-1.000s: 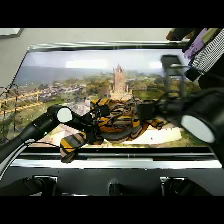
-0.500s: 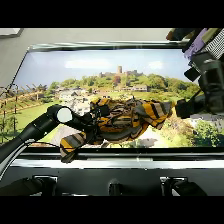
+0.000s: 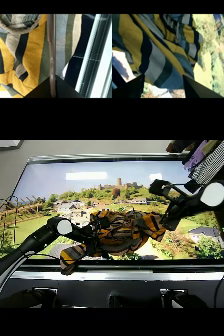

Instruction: Fold the clothes and pants, and hang the long-sleeved shirts on hangers.

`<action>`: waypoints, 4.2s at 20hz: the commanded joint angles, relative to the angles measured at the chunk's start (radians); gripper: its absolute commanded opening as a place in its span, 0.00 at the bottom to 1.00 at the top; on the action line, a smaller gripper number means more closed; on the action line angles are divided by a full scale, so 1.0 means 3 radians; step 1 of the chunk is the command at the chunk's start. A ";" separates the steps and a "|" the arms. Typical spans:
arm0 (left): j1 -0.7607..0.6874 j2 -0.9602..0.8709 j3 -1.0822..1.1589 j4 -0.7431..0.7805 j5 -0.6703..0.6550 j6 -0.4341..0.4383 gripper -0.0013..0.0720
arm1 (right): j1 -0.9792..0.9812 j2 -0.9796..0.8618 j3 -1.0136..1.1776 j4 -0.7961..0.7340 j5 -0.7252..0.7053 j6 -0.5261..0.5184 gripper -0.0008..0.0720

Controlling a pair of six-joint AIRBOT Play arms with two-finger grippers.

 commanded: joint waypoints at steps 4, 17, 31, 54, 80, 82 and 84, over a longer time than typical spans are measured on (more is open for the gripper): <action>-0.0003 -0.0001 0.0004 0.0003 0.0000 0.0001 0.04 | -0.0005 -0.0384 -0.0005 0.0172 -0.0079 -0.0301 0.77; 0.0169 0.0019 0.0014 0.0291 0.0173 -0.0985 0.88 | -0.0005 -0.0189 -0.0005 0.0114 0.0122 0.0203 0.03; 0.0867 0.0139 -0.0347 -0.1985 0.1058 -0.1760 0.86 | -0.0005 -0.0023 -0.0004 -0.0120 0.0332 0.1432 0.03; -0.0011 -0.2022 0.1670 -0.1588 0.0680 -0.2391 0.84 | -0.0005 -0.0023 -0.0004 0.0078 0.0484 0.1762 0.04; 0.0484 -0.1654 0.1676 -0.1198 0.0309 -0.2771 0.05 | 0.0238 0.0365 -0.0005 0.0415 0.0806 0.1871 0.03; 0.0520 -0.1614 0.1687 -0.1148 0.0291 -0.2775 0.04 | 0.0506 0.0366 -0.0004 0.0216 0.0849 0.2057 0.03; 0.0540 -0.1610 0.1686 -0.1099 0.0244 -0.2808 0.04 | 0.0682 0.0366 -0.0004 -0.0013 0.0907 0.2280 0.03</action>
